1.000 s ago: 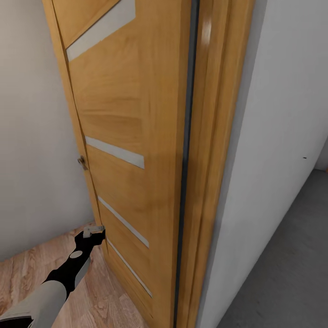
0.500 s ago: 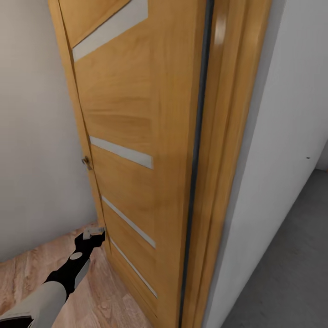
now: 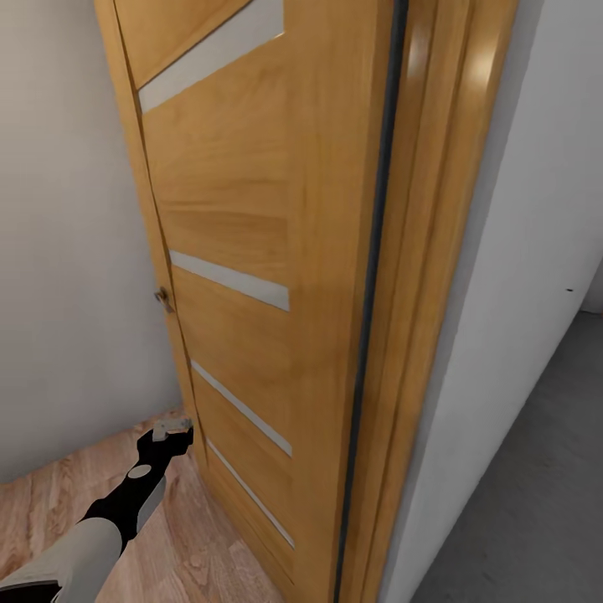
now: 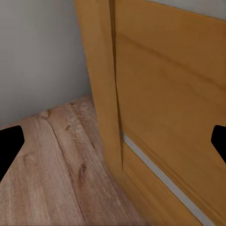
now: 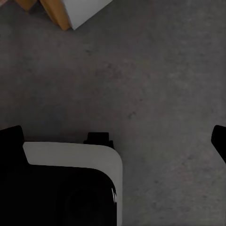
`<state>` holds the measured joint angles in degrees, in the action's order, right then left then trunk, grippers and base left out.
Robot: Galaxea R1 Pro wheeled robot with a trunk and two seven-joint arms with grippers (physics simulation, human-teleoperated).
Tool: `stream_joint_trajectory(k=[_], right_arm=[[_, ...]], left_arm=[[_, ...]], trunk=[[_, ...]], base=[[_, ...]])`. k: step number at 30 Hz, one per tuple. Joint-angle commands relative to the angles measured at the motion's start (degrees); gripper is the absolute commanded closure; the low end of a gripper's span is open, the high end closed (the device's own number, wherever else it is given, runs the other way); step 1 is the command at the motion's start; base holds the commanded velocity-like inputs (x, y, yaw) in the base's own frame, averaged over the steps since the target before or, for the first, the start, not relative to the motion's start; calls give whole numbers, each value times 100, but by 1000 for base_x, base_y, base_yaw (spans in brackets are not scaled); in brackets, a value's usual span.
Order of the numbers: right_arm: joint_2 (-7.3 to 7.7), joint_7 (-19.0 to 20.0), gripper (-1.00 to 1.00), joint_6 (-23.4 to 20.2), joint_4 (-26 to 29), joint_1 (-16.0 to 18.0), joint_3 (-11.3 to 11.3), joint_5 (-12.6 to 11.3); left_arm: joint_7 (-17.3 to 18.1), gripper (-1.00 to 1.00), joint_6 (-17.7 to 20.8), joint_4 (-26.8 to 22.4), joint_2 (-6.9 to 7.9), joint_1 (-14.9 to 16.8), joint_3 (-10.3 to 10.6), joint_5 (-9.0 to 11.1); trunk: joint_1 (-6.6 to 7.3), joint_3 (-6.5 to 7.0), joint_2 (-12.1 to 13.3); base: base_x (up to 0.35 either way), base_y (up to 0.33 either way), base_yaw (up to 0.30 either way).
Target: Move the two storage containers from the living room to the garage. In the garage, place one container on the floor and stack the other container on top of it (either order is fine).
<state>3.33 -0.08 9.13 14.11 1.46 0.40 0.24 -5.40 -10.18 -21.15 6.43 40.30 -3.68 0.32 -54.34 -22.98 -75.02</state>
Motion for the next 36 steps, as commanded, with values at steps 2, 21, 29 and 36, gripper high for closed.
stream_joint_trajectory(k=[2,21,29,36], right_arm=[[1,-1,-100,18,-5,4,4,2],[1,-1,-100,18,-5,4,4,2],[1,-1,-100,18,-5,4,4,2],[1,-1,-100,18,-5,4,4,2]], left_arm=[[-5,-100,-20,5,-1,4,-9,3],[-5,-100,-20,6,-1,4,-1,9],[-5,-100,-20,-13,-9,4,35,12],[-5,-100,-20,-29,-10,4,57,12]], trunk=[[0,-6,-4],[0,-6,-4],[0,-6,-4],[0,-6,-4]], base=[[-20,67,0],[-4,17,-114],[0,0,-57],[0,0,-108]])
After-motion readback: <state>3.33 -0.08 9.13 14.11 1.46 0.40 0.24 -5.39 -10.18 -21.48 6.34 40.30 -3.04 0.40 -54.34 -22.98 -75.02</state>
